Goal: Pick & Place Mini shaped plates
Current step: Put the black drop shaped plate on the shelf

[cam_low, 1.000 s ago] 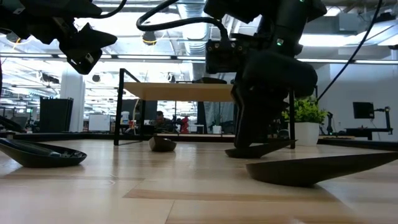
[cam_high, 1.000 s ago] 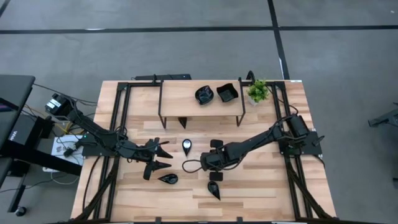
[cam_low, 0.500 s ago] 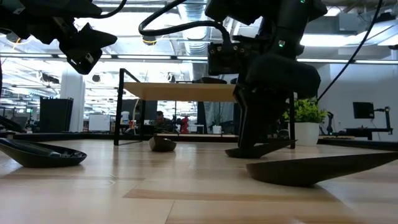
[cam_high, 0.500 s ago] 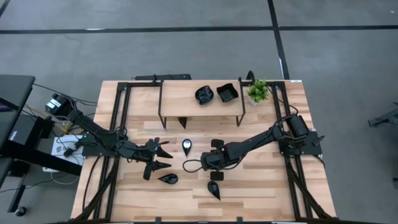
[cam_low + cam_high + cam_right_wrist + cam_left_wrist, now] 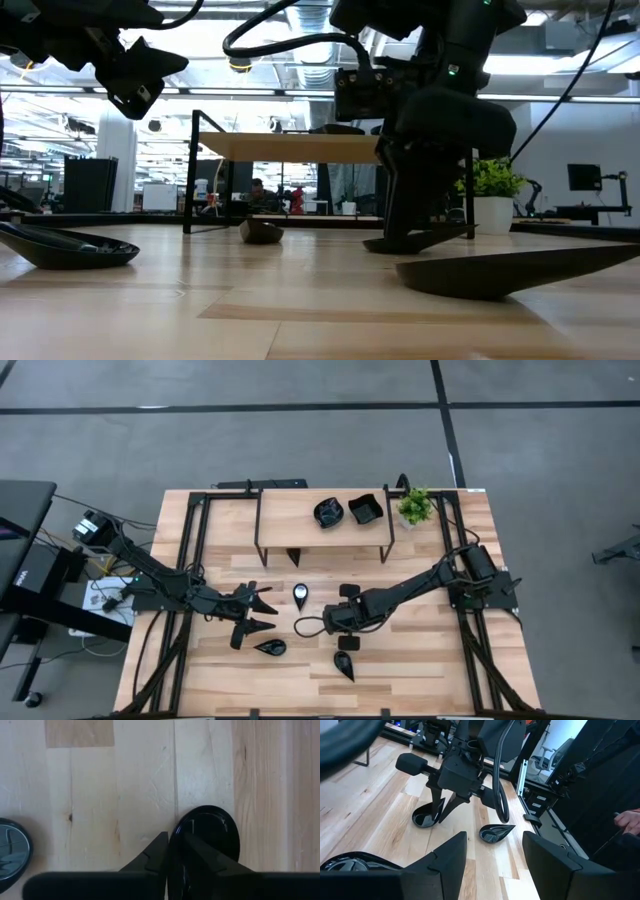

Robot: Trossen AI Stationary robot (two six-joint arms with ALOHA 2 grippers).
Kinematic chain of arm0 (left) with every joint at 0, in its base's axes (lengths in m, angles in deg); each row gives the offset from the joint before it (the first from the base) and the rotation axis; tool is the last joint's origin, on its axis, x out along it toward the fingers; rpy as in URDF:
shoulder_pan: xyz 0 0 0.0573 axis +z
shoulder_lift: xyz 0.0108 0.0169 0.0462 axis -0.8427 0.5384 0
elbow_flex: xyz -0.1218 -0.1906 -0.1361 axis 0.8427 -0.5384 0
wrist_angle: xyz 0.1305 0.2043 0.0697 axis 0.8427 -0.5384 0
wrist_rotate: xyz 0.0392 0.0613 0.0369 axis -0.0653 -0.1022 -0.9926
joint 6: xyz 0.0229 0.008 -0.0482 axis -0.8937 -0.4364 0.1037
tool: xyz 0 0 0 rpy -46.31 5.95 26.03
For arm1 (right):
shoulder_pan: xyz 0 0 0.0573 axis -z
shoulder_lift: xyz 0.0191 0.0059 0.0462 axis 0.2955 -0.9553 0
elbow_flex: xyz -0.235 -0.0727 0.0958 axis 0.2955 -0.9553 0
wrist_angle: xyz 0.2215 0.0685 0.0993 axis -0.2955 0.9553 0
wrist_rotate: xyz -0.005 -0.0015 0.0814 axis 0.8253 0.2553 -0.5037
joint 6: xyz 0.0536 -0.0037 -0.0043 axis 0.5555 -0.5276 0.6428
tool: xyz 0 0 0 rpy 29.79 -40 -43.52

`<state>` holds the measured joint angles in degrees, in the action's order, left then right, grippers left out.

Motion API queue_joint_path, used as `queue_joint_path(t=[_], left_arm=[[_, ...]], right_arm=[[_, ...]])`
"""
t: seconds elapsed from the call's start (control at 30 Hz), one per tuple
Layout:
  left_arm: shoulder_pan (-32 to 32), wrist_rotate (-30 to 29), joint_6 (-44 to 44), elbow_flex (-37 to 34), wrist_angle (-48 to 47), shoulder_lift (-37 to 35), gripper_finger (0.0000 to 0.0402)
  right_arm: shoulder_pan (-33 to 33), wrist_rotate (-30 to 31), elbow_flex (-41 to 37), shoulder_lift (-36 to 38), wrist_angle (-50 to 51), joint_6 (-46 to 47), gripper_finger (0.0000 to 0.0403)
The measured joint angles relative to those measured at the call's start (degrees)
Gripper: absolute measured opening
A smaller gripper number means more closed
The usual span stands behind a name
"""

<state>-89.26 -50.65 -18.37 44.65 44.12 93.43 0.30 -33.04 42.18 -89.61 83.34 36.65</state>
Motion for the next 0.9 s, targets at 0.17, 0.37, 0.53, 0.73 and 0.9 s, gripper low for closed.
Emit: queue_joint_path(t=[0.17, 0.37, 0.53, 0.73, 0.9], left_arm=[[-0.02, 0.00, 0.00, 0.00, 0.00, 0.00, 0.0195], [0.00, 0.00, 0.00, 0.00, 0.02, 0.00, 0.0195], [-0.02, 0.00, 0.01, 0.00, 0.10, 0.00, 0.0195], [0.00, 0.00, 0.00, 0.00, 0.11, 0.00, 0.0195], [0.00, -0.06, -0.02, 0.00, 0.12, 0.01, 0.0195]], right_arm=[[0.00, 0.00, -0.01, -0.02, 0.00, 0.06, 0.0018], [0.00, -0.02, -0.01, -0.02, -0.02, 0.36, 0.0005], [0.01, -0.92, -0.01, -0.02, -0.02, 0.49, 0.0002], [-0.35, -3.30, 2.27, -0.04, 3.93, 0.33, 0.0002], [-0.89, -3.34, 6.75, -0.04, 8.82, -2.52, 0.0002]])
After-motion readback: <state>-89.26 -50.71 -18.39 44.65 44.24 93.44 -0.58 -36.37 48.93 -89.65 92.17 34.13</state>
